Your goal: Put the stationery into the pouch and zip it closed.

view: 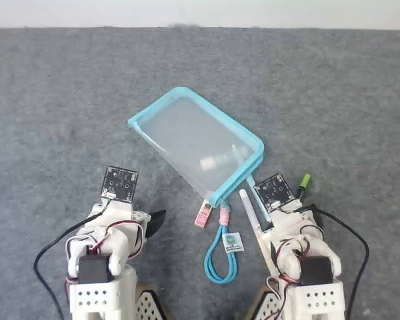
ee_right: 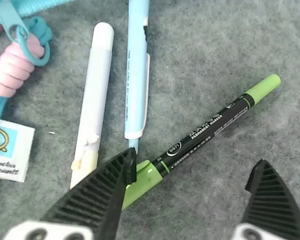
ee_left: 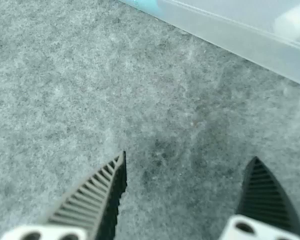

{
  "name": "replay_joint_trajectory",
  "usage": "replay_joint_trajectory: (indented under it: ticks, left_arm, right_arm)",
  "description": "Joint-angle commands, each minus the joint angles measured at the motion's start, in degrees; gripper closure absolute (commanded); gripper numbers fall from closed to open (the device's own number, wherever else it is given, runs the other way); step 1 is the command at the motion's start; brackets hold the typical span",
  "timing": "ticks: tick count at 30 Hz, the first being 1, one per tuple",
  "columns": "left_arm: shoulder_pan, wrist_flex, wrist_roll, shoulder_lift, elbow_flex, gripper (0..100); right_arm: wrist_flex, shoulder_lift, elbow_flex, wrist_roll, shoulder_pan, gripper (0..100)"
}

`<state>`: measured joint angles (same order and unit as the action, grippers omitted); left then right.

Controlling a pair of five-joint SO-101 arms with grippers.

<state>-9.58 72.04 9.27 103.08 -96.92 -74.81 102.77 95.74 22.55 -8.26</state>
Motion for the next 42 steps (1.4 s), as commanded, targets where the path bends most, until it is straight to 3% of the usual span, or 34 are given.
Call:
replay_joint_trajectory:
  ticks: [1,12,22,26,28,31,35,42]
  left_arm:
    - [-0.09,0.26,-0.79,1.32,0.4,65]
    - [-0.09,0.26,-0.79,1.32,0.4,65]
    - [-0.09,0.26,-0.79,1.32,0.4,65]
    - [-0.09,0.26,-0.79,1.32,0.4,65]
    - [-0.09,0.26,-0.79,1.32,0.4,65]
    - [0.0,0.26,-0.79,1.32,0.4,65]
    - [0.0,0.26,-0.79,1.32,0.4,65]
    - [0.0,0.26,-0.79,1.32,0.4,65]
  right_arm:
    - [-0.48,1.19,0.7,0.53,-0.04,64.4]
    - [-0.48,1.19,0.7,0.35,-0.84,64.4]
    - [-0.48,1.19,0.62,0.62,-7.52,64.4]
    - [0.48,1.19,0.62,0.62,-1.98,64.4]
    - [7.34,1.19,0.26,0.53,0.13,64.4]
    - [12.97,0.92,-2.37,0.44,1.63,64.5]
    - [12.18,-0.57,-10.02,0.26,1.45,64.5]
    - [12.09,-19.3,-22.42,-2.29,-8.13,64.5]
